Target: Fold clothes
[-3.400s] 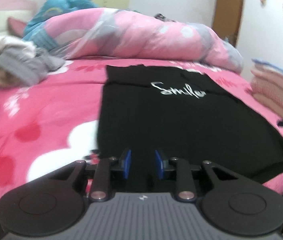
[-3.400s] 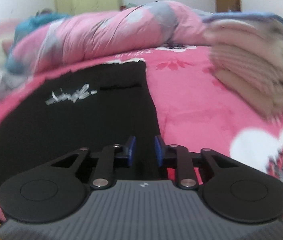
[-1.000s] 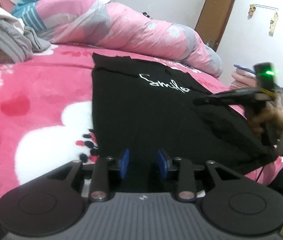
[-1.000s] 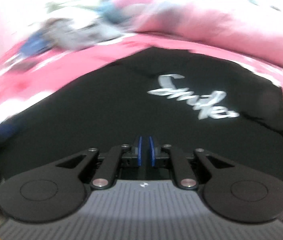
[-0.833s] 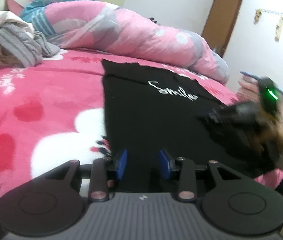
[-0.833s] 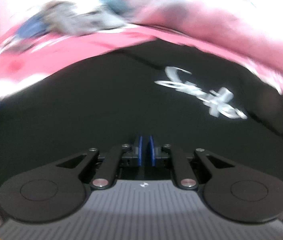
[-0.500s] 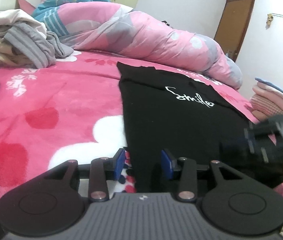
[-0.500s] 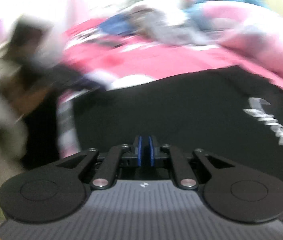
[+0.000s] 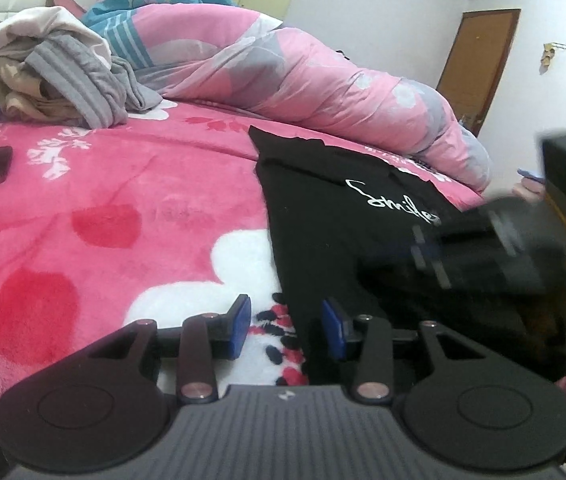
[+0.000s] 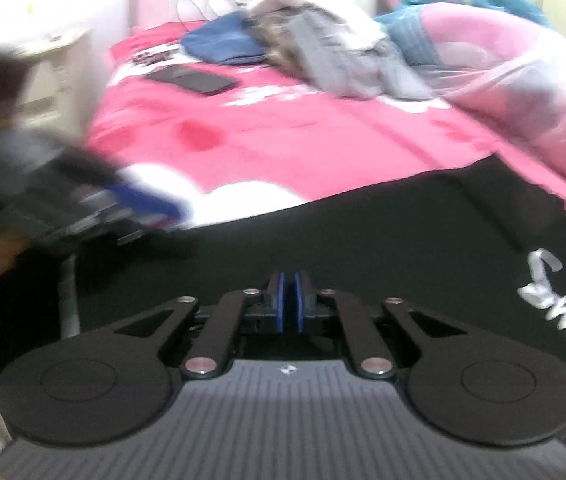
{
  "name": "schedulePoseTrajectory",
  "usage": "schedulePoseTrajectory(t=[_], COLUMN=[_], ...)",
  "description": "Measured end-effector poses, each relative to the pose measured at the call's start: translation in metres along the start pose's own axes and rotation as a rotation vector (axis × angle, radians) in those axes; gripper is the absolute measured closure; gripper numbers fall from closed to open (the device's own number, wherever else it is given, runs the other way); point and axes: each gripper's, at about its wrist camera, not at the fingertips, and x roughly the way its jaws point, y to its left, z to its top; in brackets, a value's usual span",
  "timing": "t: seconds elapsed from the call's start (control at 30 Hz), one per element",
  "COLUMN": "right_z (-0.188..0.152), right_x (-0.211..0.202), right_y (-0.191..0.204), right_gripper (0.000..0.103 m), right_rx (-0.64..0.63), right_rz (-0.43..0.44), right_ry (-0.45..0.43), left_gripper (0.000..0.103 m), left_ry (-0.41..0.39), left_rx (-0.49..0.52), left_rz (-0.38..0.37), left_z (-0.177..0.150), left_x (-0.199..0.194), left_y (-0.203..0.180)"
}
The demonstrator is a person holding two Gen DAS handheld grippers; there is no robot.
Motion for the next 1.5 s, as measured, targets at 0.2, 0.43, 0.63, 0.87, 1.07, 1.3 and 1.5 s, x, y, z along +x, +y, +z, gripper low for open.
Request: schedulePoseTrajectory(t=[0.2, 0.43, 0.63, 0.87, 1.07, 1.3, 1.5], right_z=[0.022, 0.042, 0.053, 0.059, 0.032, -0.027, -0.025], right_x=[0.063, 0.068, 0.097, 0.071, 0.013, -0.008, -0.044], right_y=[-0.076, 0.009, -0.101, -0.003, -0.017, 0.068, 0.061], right_gripper=[0.096, 0.102, 0.100, 0.103, 0.097, 0.099, 0.100], right_rx=[0.167, -0.013, 0.255, 0.115, 0.134, -0.090, -0.055], right_rz=[-0.278, 0.036, -0.258, 0.175, -0.088, 0.068, 0.094], right_ry=[0.052, -0.029, 0.015, -0.056, -0.078, -0.038, -0.133], left_gripper=[0.062, 0.062, 0.062, 0.062, 0.062, 0.062, 0.062], left_ry=[0.006, 0.004, 0.003, 0.012, 0.000, -0.043, -0.077], left_rx=[0.046, 0.040, 0.040, 0.053, 0.057, 0.042, 0.156], left_rz=[0.005, -0.026, -0.023, 0.007, 0.055, 0.126, 0.076], left_z=[-0.003, -0.004, -0.006, -0.003, -0.001, 0.017, 0.040], left_x=[-0.001, -0.004, -0.006, -0.007, -0.019, -0.031, -0.012], left_y=[-0.004, 0.003, 0.003, -0.002, -0.003, -0.002, -0.029])
